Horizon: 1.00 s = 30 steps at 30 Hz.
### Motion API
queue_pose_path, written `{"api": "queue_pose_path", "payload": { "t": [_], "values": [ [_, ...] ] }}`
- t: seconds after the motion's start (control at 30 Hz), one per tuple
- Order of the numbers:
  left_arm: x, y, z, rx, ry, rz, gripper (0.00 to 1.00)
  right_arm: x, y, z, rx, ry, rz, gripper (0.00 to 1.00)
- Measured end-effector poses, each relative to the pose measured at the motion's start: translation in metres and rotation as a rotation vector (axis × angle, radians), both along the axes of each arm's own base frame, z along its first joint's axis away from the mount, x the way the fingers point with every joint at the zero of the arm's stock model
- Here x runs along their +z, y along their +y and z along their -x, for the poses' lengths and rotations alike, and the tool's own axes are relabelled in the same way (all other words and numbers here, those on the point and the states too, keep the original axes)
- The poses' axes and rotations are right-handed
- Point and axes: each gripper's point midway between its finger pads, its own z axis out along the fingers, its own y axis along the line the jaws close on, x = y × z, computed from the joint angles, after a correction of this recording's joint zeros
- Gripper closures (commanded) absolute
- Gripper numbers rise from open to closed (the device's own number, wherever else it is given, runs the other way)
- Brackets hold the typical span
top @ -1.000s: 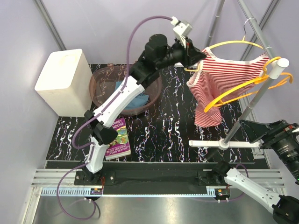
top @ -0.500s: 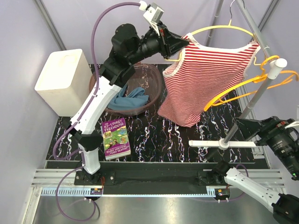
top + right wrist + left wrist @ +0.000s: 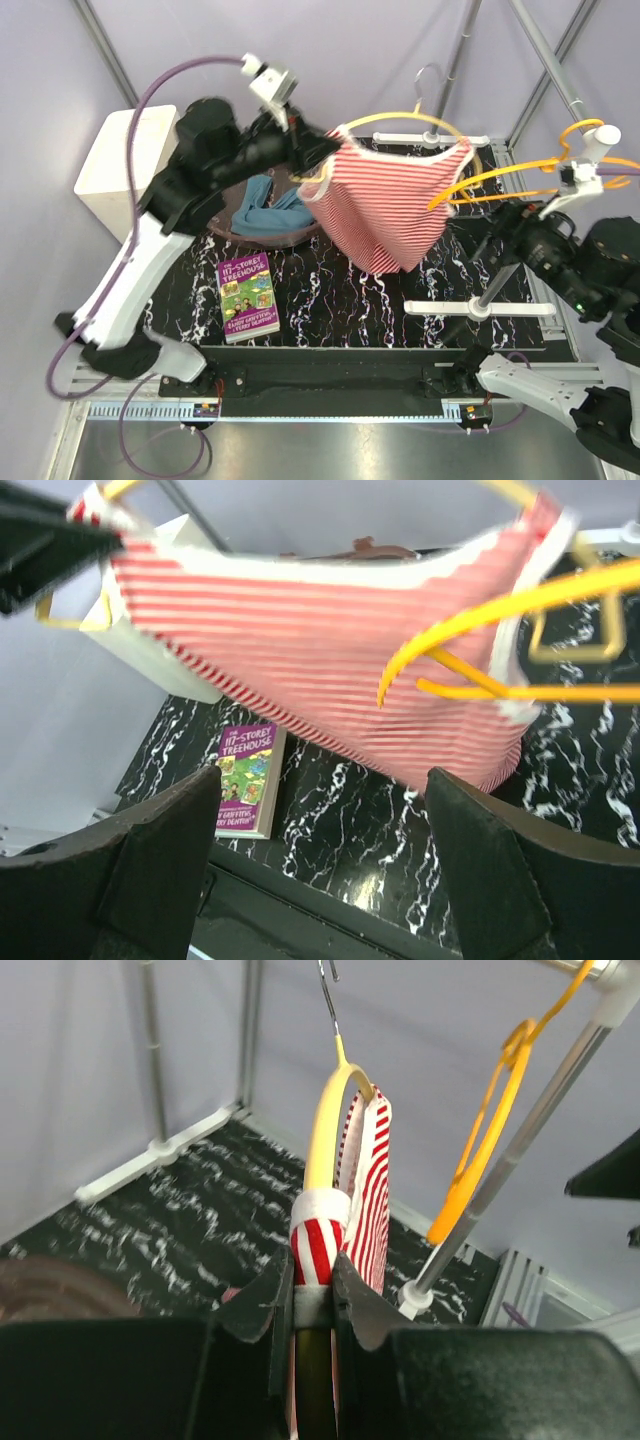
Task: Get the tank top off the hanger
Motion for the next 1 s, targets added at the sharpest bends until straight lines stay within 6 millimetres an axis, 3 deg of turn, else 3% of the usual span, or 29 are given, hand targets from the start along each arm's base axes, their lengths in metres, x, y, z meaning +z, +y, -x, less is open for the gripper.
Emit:
{"api": "queue_pose_path", "payload": {
  "t": [0.13,0.3,0.43,0.6,0.73,1.0],
  "values": [
    [-0.022,0.042,0.032,0.065,0.026,-0.034,1.0,0.007,0.031,-0.017,0.078,-0.009,0.035,0.07],
    [-0.037,0.074,0.064,0.088,0.035,-0.037,1.0,0.011,0.08,-0.053,0.162,-0.012,0.082,0.07],
    [-0.055,0.088,0.08,0.092,0.059,-0.045,1.0,0.014,0.118,-0.086,0.197,0.008,0.091,0.11],
    [-0.076,0.097,0.087,0.107,0.1,-0.074,1.0,-0.003,0.162,-0.119,0.24,0.079,0.102,0.2],
    [-0.083,0.1,0.087,0.123,0.113,-0.084,1.0,-0.018,0.177,-0.128,0.258,0.133,0.101,0.26],
    [-0.083,0.106,0.089,0.147,0.119,-0.068,1.0,-0.034,0.183,-0.127,0.261,0.175,0.065,0.34]
  ]
}}
